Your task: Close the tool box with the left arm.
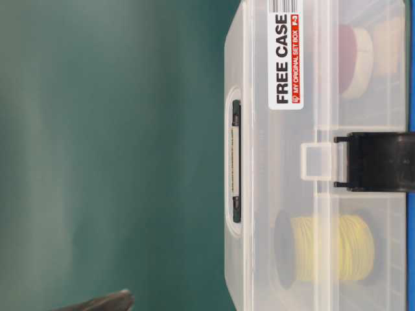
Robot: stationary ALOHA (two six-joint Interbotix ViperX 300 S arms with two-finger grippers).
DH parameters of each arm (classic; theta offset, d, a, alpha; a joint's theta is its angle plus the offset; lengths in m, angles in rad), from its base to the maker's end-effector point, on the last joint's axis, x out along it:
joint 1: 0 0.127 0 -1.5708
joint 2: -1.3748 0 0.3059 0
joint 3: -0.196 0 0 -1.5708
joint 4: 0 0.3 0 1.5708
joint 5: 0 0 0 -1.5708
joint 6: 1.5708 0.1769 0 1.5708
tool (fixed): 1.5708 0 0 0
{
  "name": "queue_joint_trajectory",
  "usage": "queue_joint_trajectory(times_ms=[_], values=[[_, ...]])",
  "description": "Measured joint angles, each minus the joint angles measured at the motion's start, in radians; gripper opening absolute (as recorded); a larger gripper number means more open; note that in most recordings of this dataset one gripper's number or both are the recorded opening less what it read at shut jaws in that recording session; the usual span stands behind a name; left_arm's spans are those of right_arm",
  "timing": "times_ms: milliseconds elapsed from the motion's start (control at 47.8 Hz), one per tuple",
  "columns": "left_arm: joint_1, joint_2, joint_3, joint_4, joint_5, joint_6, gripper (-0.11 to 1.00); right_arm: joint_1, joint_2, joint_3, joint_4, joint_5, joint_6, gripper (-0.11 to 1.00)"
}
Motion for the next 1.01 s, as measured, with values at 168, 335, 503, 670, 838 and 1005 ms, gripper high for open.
queue_joint_trajectory(times_ms=[168, 335, 503, 670, 838, 1005], values=[[0.008, -0.137, 0.094, 0.000, -0.117, -0.002, 0.89, 0.000, -0.008, 0.000, 0.000, 0.000, -0.002, 0.00], [0.006, -0.298, 0.222, 0.000, -0.256, -0.002, 0.89, 0.000, -0.011, 0.000, 0.000, 0.000, 0.002, 0.00], [0.006, -0.420, 0.344, -0.012, -0.348, -0.002, 0.89, 0.000, -0.011, 0.000, 0.000, 0.000, 0.002, 0.00], [0.008, -0.531, 0.485, -0.046, -0.449, -0.003, 0.89, 0.000, -0.011, 0.000, 0.000, -0.003, 0.002, 0.00], [0.015, -0.621, 0.612, -0.126, -0.543, -0.003, 0.89, 0.000, -0.009, 0.000, 0.000, -0.009, 0.000, 0.00], [0.021, -0.667, 0.690, -0.216, -0.574, -0.003, 0.89, 0.000, -0.008, 0.000, 0.000, -0.009, 0.003, 0.00]])
